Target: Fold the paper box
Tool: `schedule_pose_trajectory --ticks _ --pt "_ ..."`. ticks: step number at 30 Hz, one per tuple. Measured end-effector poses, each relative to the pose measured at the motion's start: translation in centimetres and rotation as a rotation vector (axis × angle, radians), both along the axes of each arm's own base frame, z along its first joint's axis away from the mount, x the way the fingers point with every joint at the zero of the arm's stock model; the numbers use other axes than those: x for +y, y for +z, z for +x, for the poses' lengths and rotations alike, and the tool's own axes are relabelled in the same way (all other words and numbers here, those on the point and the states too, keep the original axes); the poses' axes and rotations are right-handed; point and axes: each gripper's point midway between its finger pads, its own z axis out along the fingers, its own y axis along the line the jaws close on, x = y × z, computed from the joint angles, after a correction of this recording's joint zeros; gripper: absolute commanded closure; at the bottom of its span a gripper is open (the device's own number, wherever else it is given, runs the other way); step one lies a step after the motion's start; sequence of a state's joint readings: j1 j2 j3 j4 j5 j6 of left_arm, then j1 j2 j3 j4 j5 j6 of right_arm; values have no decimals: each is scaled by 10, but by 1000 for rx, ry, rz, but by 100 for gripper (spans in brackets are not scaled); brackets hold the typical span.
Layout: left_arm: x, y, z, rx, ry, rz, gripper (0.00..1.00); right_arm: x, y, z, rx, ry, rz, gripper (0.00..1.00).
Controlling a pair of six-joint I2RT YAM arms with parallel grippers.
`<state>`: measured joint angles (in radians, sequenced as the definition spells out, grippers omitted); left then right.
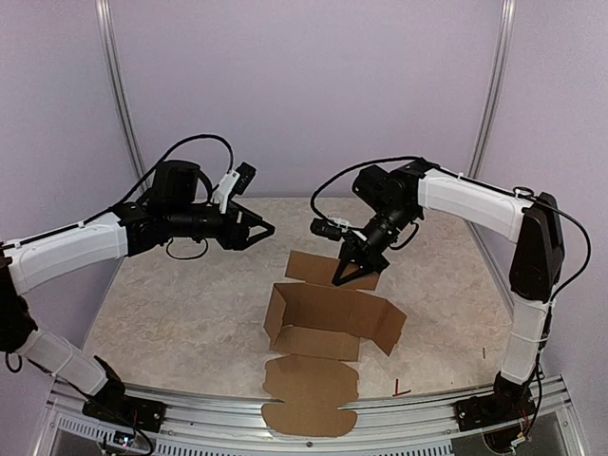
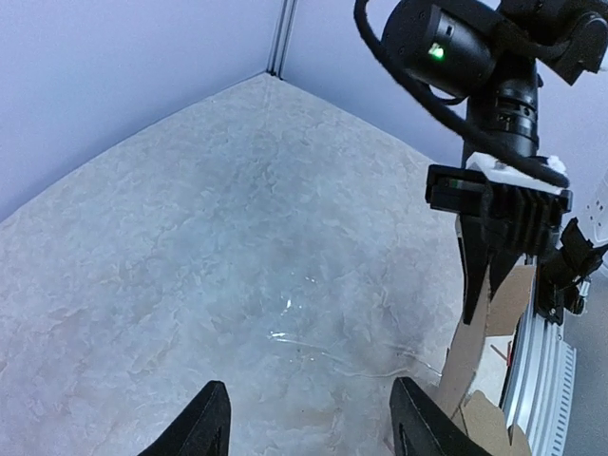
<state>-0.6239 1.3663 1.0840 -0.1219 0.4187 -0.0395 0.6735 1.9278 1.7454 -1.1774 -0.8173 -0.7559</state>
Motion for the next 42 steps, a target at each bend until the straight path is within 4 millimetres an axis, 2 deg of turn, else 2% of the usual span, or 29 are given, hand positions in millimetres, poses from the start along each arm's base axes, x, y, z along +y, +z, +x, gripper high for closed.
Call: schedule_pose_trajectory --ticks 3,6,8,17,35,42 --pt "-11 -26 6 53 -42 55 47 2 0 -3 -10 13 -2 99" --pt "-18 -52 -5 114 -109 103 48 4 3 -2 -20 17 3 99" --pt "-24 -56 -14 129 -157 106 48 4 5 -2 -26 18 7 99" --pt "-46 -46 -51 125 -343 51 48 7 17 1 -45 18 23 99" --pt "-55 -37 -71 107 -457 11 47 9 18 -2 -15 23 27 99" --pt "-73 -20 -76 79 -523 -23 49 12 12 1 -1 19 17 99"
